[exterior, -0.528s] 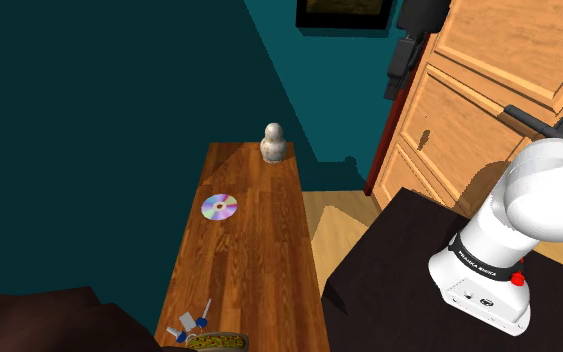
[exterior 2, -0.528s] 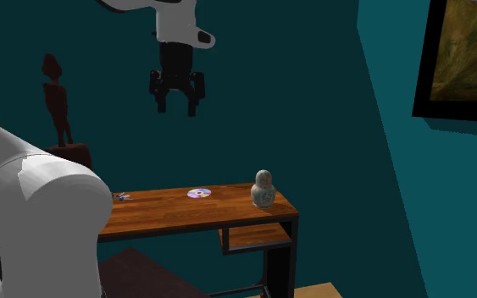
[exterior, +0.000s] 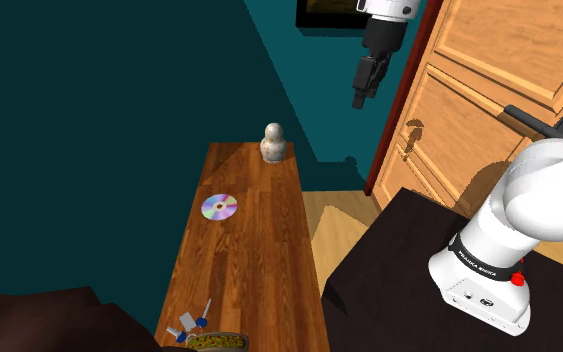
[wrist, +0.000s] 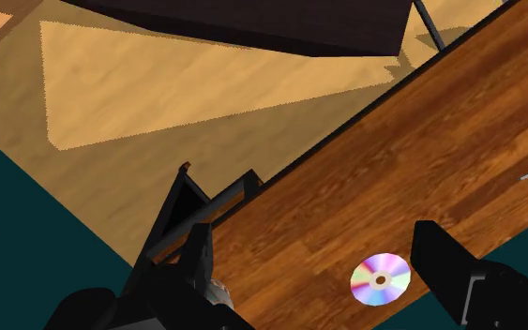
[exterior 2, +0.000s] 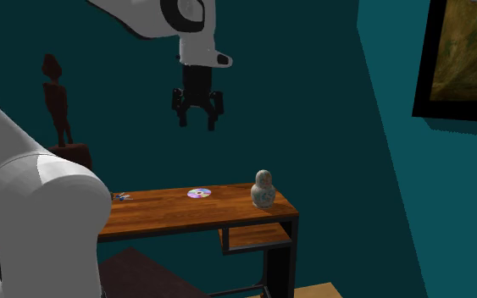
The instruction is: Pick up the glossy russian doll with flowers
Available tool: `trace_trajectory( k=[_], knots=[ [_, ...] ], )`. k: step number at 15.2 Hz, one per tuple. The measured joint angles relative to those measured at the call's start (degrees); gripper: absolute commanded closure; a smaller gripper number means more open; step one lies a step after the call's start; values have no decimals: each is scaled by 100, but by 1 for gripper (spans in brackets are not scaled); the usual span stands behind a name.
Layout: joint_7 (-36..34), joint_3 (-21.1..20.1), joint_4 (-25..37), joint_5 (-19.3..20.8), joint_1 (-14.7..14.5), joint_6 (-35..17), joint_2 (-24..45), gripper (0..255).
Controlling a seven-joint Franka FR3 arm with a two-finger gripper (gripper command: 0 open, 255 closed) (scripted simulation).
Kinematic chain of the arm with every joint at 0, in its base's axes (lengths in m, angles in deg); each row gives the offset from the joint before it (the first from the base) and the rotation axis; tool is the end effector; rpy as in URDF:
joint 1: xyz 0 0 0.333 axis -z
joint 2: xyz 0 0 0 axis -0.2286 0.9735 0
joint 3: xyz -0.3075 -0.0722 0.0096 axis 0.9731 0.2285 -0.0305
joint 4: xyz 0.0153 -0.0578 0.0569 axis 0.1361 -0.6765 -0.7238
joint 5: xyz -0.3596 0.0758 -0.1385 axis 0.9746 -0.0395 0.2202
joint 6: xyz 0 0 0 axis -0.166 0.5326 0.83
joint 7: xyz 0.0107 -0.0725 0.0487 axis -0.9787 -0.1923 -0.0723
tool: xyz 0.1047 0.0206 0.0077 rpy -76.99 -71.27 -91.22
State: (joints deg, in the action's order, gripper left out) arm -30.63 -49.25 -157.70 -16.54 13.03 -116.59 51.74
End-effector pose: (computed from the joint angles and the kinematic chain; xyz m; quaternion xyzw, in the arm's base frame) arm 0.3593 0.0313 0.5444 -0.9963 -0.0765 -0.0079 0.0375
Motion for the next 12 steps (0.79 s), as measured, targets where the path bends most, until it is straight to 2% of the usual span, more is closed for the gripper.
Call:
trace_trajectory(
  k=[8, 12],
  knots=[
    [41, -8, 547, 86, 101, -1227, 1652, 0],
    [51, 3, 1022, 141, 147, -1704, 2537, 0]
  ],
)
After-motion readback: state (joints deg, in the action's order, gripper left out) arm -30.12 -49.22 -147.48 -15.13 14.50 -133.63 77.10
